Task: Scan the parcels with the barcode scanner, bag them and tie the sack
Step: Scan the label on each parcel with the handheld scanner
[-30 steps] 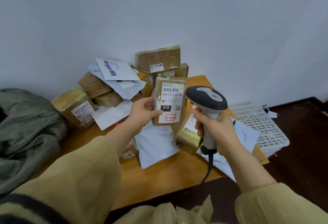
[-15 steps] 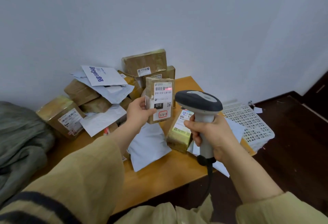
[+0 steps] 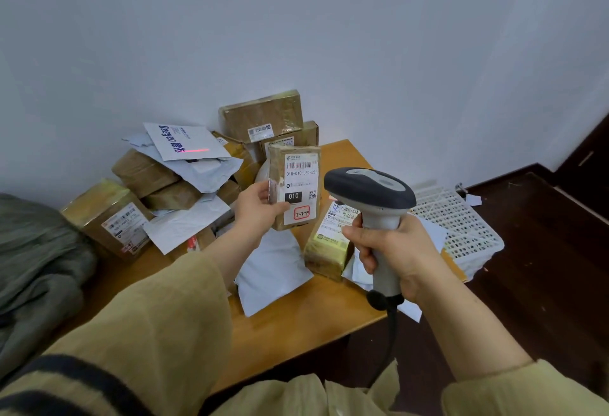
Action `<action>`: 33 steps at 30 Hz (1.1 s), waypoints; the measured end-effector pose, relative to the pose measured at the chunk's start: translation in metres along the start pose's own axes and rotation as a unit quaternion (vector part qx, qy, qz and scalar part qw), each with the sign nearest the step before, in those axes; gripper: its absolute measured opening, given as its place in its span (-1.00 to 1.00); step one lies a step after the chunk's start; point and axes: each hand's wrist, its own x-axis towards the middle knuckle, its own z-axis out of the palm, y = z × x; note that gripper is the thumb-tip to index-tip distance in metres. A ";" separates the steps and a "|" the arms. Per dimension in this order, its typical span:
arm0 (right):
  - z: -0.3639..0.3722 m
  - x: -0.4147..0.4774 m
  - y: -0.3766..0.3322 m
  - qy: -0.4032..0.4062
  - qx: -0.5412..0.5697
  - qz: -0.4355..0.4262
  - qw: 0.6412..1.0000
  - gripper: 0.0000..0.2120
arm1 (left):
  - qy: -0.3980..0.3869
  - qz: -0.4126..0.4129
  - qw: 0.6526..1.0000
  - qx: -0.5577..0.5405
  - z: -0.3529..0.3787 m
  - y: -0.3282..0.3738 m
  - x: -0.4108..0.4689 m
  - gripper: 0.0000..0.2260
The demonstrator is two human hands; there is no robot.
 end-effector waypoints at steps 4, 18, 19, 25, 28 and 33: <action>-0.002 -0.001 0.004 0.000 0.001 0.002 1.000 -0.81 | 0.004 -0.003 1.000 0.001 0.001 0.001 -0.002 -0.54; -0.010 -0.001 0.010 0.012 0.019 0.006 1.000 -0.82 | -0.007 -0.009 1.000 0.005 0.010 -0.003 -0.002 -0.54; -0.010 0.000 0.011 0.012 0.019 0.006 1.000 -0.82 | -0.009 -0.011 1.000 0.004 0.011 -0.003 -0.001 -0.54; -0.018 0.004 0.012 0.004 0.052 0.016 0.999 -0.90 | -0.037 -0.022 0.999 -0.012 0.022 -0.004 0.002 -0.58; -0.033 0.010 0.017 0.043 0.094 0.038 0.994 -0.86 | -0.075 -0.071 0.994 -0.040 0.031 -0.007 0.004 -0.65; -0.078 0.033 0.055 0.182 0.106 0.097 0.973 -0.80 | -0.133 -0.135 0.980 -0.053 0.058 -0.015 0.003 -0.73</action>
